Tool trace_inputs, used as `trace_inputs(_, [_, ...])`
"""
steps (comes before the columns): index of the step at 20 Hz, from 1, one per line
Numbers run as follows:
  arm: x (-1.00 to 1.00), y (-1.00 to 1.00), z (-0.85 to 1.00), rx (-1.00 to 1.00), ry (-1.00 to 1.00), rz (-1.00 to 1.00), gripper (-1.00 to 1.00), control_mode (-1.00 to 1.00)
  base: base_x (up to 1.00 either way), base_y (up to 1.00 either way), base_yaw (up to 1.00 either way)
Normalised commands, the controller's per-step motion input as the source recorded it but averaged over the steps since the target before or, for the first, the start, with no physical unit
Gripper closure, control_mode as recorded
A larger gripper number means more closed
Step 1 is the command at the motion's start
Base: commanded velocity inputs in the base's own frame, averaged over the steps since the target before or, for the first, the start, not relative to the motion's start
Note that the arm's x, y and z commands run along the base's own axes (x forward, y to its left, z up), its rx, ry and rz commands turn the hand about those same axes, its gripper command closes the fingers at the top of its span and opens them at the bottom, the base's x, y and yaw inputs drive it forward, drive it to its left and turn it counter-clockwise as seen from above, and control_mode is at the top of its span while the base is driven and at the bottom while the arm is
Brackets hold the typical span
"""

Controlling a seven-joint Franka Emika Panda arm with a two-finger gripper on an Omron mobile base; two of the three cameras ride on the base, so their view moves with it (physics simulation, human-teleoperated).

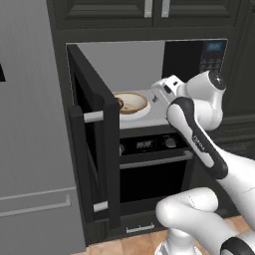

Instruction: Pick the potato from the sink and place it in the bowl. Then pick the bowl and place it in the microwave. Then close the microwave door and press the start button.

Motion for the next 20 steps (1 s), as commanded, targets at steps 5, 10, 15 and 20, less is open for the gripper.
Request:
trace_inputs(5, [-1.00, 0.12, 0.72, -0.02, -0.03, 0.09, -1.00, -1.00, 0.00, 0.00, 0.00])
trace_inputs(10, [-1.00, 0.03, 0.62, -0.06, -0.12, 0.19, -1.00, -1.00, 0.00, 0.00, 0.00])
trace_inputs(15, [-1.00, 0.00, 0.50, 0.00, -0.04, 0.13, -1.00, -1.00, 0.00, 0.00, 0.00])
trace_inputs(20, [-1.00, 0.16, 0.37, 0.00, -0.11, 0.15, -1.00, -1.00, 0.00, 0.00, 0.00])
